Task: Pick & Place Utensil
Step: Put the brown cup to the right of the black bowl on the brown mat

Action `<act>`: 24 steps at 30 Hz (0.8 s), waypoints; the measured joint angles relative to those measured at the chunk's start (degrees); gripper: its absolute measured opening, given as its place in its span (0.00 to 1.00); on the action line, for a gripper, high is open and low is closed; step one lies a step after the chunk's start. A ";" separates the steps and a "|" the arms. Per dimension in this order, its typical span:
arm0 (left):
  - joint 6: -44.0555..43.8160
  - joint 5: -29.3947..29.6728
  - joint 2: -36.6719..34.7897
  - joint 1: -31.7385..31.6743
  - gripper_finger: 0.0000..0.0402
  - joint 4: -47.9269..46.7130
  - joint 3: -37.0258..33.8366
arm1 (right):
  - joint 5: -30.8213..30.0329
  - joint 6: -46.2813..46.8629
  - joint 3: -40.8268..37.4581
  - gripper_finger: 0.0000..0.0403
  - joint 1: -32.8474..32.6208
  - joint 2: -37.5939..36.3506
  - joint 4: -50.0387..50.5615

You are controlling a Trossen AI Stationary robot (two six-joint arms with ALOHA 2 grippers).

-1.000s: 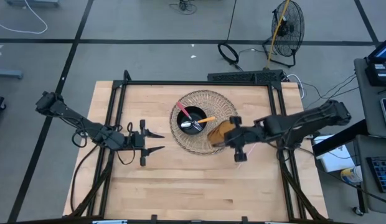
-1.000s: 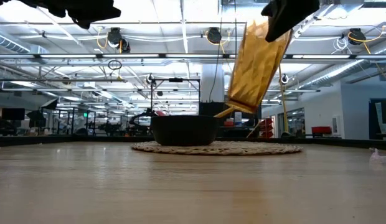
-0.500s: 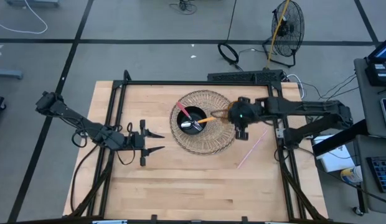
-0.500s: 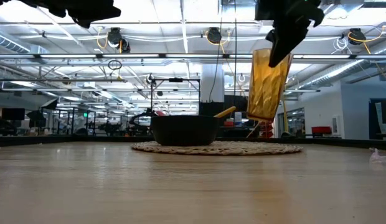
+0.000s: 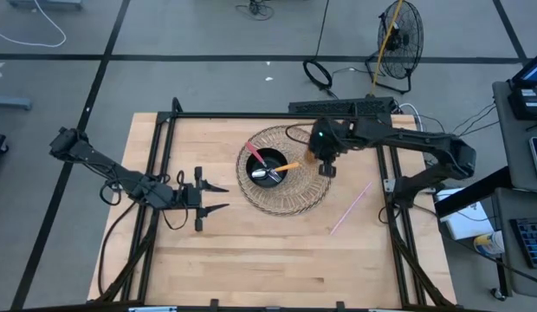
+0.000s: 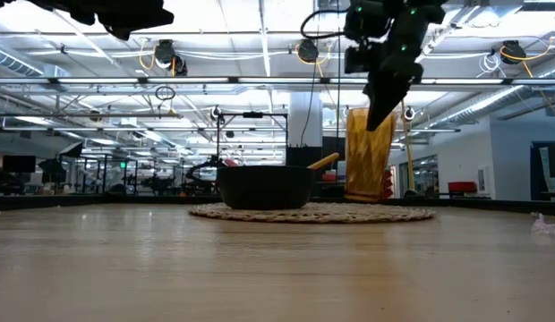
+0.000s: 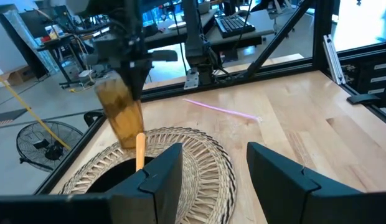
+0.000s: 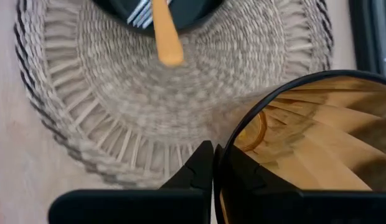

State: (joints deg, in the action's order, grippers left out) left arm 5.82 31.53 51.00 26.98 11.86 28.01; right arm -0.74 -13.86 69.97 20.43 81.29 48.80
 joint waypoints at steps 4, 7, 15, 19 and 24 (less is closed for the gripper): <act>-0.03 0.00 0.00 0.00 0.46 0.01 0.00 | 4.33 -1.75 0.00 0.02 2.55 2.37 -2.96; -0.07 0.00 0.00 0.00 0.46 -0.02 0.00 | 6.02 -2.31 0.04 0.02 3.18 3.37 -4.13; 0.33 0.02 0.00 -0.80 0.46 0.28 0.00 | 6.80 -3.17 1.17 0.02 2.03 3.93 -2.89; 0.25 0.00 0.00 -2.03 0.46 0.28 0.00 | 7.18 -3.22 4.58 0.02 0.57 3.98 -0.29; 0.03 -1.63 0.00 -2.87 0.46 0.40 0.00 | 7.29 -3.17 7.30 0.02 -0.53 3.94 2.26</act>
State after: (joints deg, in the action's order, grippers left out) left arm 5.86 29.90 51.00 24.11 12.26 28.01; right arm 6.55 -17.03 77.27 19.90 85.23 51.05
